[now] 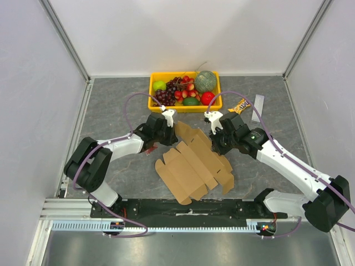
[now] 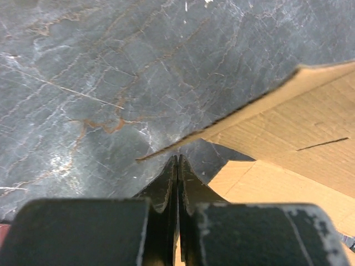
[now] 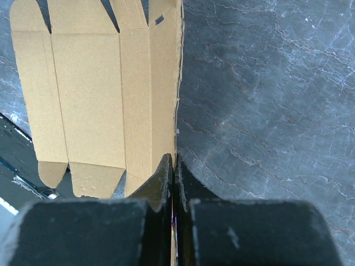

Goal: Fold the paper box

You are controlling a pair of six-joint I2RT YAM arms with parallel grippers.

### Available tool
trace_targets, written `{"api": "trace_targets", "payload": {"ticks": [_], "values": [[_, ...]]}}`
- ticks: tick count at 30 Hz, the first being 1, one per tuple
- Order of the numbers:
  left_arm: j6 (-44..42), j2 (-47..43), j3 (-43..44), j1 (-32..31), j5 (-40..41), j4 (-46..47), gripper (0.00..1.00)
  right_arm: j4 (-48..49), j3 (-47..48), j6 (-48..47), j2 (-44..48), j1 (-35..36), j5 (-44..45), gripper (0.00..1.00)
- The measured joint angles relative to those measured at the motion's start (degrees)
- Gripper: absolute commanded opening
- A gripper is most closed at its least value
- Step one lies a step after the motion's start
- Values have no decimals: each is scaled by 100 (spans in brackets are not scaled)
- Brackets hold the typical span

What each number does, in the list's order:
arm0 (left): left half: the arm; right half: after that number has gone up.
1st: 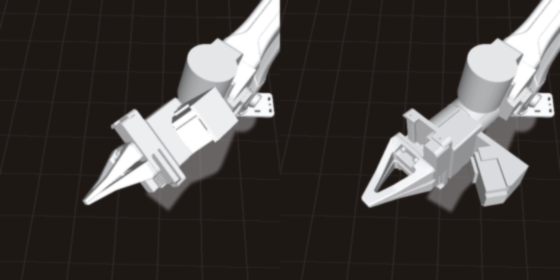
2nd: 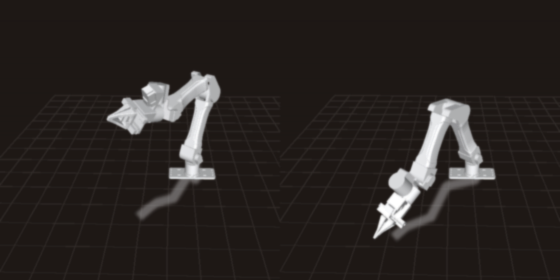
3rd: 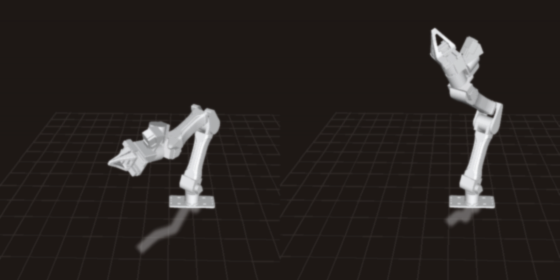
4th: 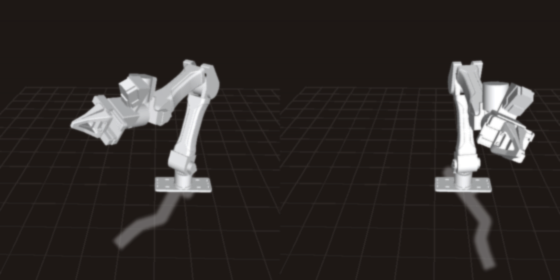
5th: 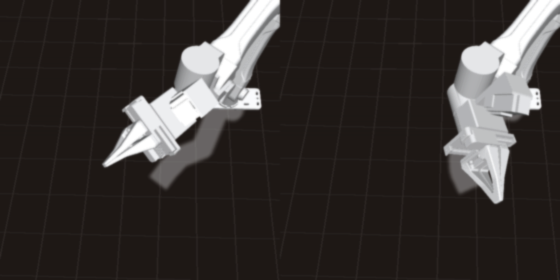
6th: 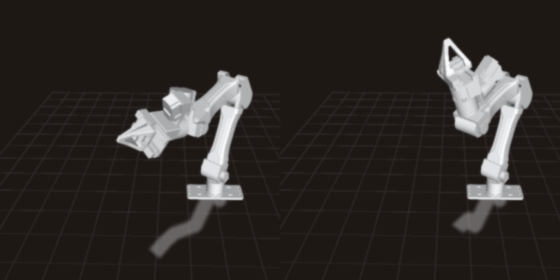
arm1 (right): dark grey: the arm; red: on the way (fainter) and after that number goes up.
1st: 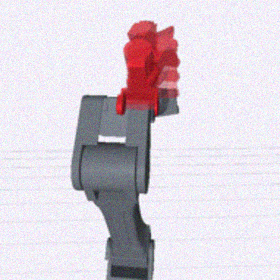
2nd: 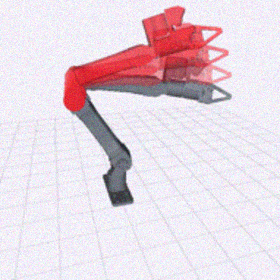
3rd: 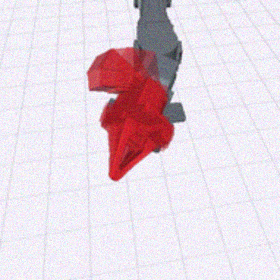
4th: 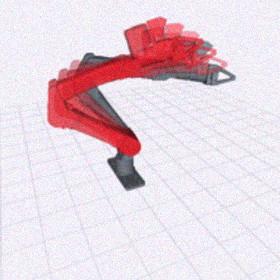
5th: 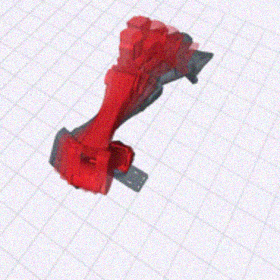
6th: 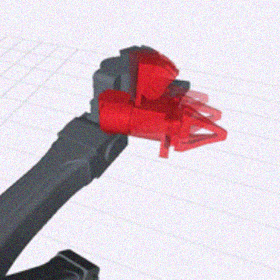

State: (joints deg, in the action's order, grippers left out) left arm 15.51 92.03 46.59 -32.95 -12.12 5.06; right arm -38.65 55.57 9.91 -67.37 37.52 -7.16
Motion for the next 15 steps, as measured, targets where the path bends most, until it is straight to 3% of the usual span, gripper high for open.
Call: {"api": "trace_targets", "payload": {"ticks": [15], "values": [[0,-87,0,-326,-214,-129,2,28,0,28,-129,0,44,0]]}}
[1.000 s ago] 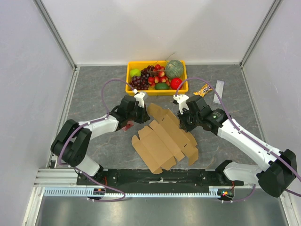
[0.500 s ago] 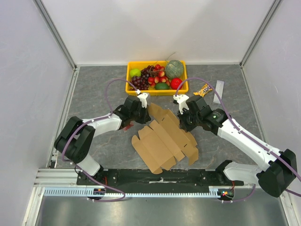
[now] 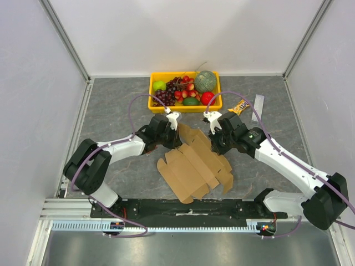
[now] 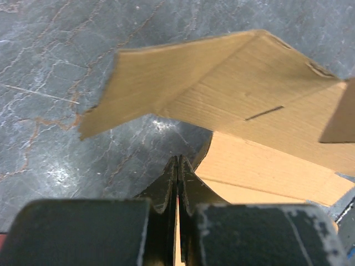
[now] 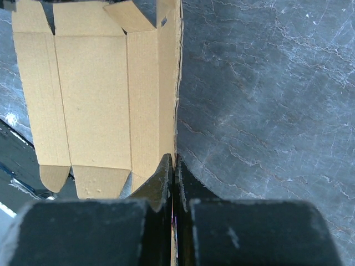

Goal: Fold the paper box

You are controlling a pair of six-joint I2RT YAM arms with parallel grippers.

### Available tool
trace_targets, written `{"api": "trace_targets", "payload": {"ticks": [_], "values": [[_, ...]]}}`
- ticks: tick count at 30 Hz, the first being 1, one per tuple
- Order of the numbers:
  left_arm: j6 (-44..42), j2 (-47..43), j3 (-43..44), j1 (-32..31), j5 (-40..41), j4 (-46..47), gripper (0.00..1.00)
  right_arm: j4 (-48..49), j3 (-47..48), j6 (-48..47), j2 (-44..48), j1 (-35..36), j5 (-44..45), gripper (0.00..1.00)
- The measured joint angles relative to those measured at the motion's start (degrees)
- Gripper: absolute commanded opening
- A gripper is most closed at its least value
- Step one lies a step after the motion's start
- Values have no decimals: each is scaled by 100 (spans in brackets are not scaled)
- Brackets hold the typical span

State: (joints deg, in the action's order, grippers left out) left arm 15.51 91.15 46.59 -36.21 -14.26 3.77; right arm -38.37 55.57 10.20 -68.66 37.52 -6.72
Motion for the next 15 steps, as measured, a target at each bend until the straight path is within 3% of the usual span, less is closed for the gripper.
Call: {"api": "trace_targets", "payload": {"ticks": [15], "values": [[2,-107,-11,-514,-133,-68,2,144,-35,107,-109,0,61,0]]}}
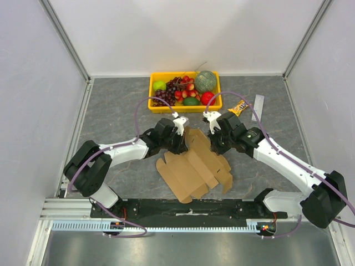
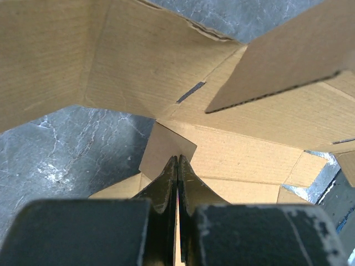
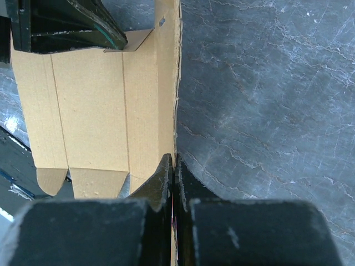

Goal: Fold the paper box

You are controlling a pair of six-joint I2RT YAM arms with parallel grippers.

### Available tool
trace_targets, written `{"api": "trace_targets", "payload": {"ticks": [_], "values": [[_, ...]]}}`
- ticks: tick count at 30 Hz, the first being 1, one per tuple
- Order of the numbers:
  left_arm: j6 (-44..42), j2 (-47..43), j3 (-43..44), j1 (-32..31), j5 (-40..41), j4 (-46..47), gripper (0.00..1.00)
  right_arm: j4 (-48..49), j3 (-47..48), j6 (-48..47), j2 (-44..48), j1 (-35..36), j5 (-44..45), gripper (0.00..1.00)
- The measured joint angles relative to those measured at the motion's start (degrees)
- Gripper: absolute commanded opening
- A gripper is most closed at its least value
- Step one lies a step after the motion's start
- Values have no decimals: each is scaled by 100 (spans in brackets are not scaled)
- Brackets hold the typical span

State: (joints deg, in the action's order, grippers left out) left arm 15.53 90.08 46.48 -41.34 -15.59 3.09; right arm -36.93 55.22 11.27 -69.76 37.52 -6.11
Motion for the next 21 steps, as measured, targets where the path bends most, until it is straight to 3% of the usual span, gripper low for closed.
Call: {"api": "trace_targets", "payload": {"ticks": [14,21], "values": [[2,564,0,-203,9,46,2,2,-48,72,-7,0,0,0],[-7,205,0,-214,260,-221,2,13,-107,68,-7,0,83,0]]}}
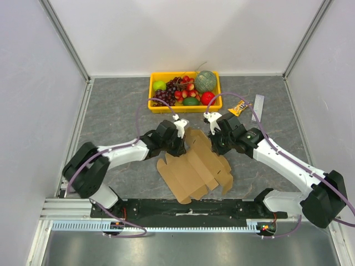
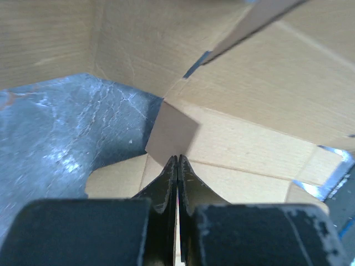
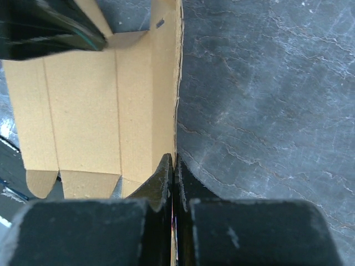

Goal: Fold the paper box

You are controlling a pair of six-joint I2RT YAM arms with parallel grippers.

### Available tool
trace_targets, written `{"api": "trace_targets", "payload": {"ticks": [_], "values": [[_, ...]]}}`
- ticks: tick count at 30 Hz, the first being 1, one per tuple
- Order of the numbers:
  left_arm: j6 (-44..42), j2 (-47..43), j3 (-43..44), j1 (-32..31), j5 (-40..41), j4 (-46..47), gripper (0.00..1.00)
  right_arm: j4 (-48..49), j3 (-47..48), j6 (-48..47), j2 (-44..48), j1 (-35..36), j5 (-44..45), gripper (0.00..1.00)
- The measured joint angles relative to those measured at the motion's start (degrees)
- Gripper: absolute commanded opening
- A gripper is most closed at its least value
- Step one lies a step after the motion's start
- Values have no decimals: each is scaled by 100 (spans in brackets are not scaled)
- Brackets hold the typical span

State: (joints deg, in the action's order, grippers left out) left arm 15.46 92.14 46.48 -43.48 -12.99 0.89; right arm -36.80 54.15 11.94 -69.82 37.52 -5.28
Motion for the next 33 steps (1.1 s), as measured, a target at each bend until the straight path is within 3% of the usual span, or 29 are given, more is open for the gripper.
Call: {"api": "trace_targets", "payload": {"ticks": [4,10,14,17,23,28,33], "values": [[-35,-994,26,98,245,-372,5,7,-20,-26,0,0,164,0],[-57,-2271,227,887,236,-306,29,31,-37,-61,-22,0,280,0],[-57,-2350,382,1574,208,-142,50,96,-39,-153,-26,24,232,0],[-37,-2162,516,1991,63,-9,57,221,-127,-407,87,66,223,1],[15,-1145,1290,2350,-459,166,58,258,-190,-975,450,101,35,2],[109,-173,2065,2350,-1141,308,49,240,-170,-1268,428,116,-173,3],[144,273,2131,2350,-1676,400,47,240,-7,-1443,354,140,-254,2]]}}
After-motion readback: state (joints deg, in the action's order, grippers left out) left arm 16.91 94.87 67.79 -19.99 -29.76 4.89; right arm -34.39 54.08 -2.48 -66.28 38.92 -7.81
